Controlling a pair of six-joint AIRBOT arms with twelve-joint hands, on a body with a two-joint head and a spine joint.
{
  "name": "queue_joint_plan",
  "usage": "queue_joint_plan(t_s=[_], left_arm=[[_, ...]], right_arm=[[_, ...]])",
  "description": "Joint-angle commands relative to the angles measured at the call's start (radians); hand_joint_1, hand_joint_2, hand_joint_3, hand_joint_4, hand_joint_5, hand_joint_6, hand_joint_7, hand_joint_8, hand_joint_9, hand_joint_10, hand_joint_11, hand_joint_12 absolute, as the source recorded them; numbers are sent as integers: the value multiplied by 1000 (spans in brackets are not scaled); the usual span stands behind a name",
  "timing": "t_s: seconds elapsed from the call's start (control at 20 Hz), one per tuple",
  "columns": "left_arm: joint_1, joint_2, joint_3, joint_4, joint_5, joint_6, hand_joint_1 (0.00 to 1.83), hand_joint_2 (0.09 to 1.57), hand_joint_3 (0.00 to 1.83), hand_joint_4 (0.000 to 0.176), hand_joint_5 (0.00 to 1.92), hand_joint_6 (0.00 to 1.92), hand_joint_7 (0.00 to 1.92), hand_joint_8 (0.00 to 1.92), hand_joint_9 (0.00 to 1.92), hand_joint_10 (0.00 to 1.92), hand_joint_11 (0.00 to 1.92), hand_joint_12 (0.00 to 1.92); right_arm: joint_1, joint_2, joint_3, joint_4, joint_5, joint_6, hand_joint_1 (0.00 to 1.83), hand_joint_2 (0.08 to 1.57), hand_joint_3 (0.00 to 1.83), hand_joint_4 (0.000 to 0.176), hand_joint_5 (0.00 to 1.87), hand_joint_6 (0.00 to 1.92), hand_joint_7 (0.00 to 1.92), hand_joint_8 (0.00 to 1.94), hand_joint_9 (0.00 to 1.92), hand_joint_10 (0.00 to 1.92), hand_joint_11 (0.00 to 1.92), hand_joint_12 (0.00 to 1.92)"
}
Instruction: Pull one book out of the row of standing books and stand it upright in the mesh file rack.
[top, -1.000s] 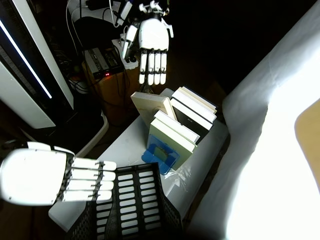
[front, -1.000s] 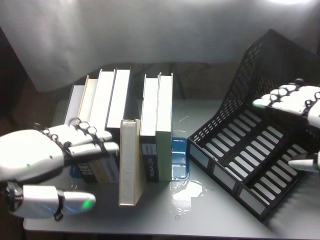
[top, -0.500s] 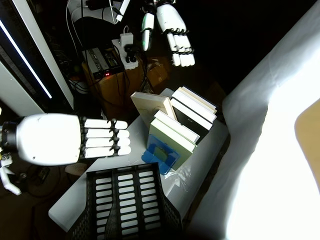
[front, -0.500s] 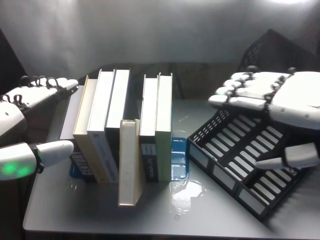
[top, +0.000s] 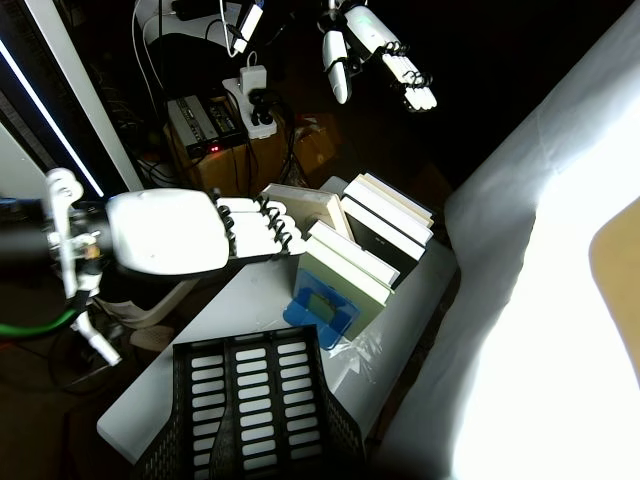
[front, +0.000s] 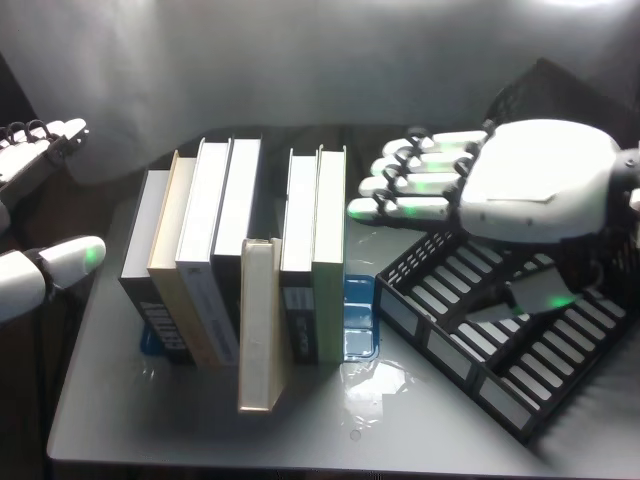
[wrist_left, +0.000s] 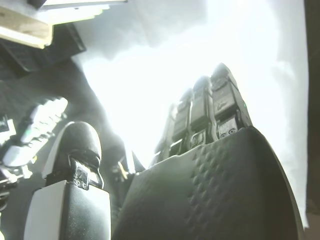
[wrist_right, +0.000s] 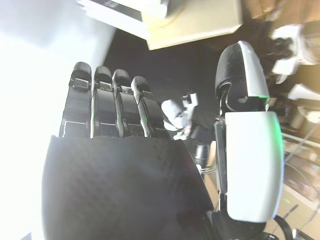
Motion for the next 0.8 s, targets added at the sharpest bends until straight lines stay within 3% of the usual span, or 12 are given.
queue_joint_plan(t_s=[0.0,0.05,0.15,0.2,0.25,0.3,0.35,0.4,0.6,0.75], left_arm=[[-2,2,13,-50,-137,-2,440,1267,0,33,0,0,0,0,0,0,0,0],[1,-1,17,-66,-142,-2,463,1265,0,17,0,0,0,0,0,0,0,0],[5,-4,22,-96,-159,-2,457,1270,0,2,0,0,0,0,0,0,0,0],[5,-5,24,-105,-166,-2,450,1265,0,5,0,0,0,0,0,0,0,0],[5,-5,26,-112,-167,-2,456,1256,0,18,0,0,0,0,0,0,0,0],[4,-6,32,-121,-167,-2,449,1259,0,16,0,0,0,0,0,0,0,0],[4,-7,36,-124,-168,-2,448,1250,0,31,0,0,0,0,0,0,0,0],[0,-7,40,-127,-167,-2,462,1251,0,24,0,0,0,0,0,0,0,0],[-34,-22,64,-107,-135,-2,438,1251,0,29,0,0,0,0,0,0,0,0],[-49,-43,88,-96,-116,-2,461,1249,0,56,0,0,0,0,0,0,0,0]], right_arm=[[12,1,7,12,66,5,686,1040,0,0,0,0,0,0,0,0,0,0],[17,-12,11,-5,59,5,666,1041,0,0,0,0,0,0,0,0,0,0],[34,-43,21,-70,40,28,653,1044,0,0,0,0,0,0,0,0,0,0],[48,-64,33,-131,36,72,612,1050,0,0,0,0,0,0,0,0,0,0],[55,-78,41,-171,34,109,646,1038,0,0,0,0,0,0,0,0,0,0],[64,-100,55,-230,31,154,666,1027,0,0,0,0,0,0,0,0,0,0],[70,-113,62,-262,29,176,714,1015,0,0,0,0,0,0,0,0,0,0],[74,-131,70,-301,23,199,711,1040,0,0,0,0,0,0,0,0,0,0],[75,-166,92,-398,11,271,769,1047,0,0,0,0,0,0,0,0,0,0],[75,-194,111,-440,-4,278,787,1034,0,0,0,0,0,0,0,0,0,0]])
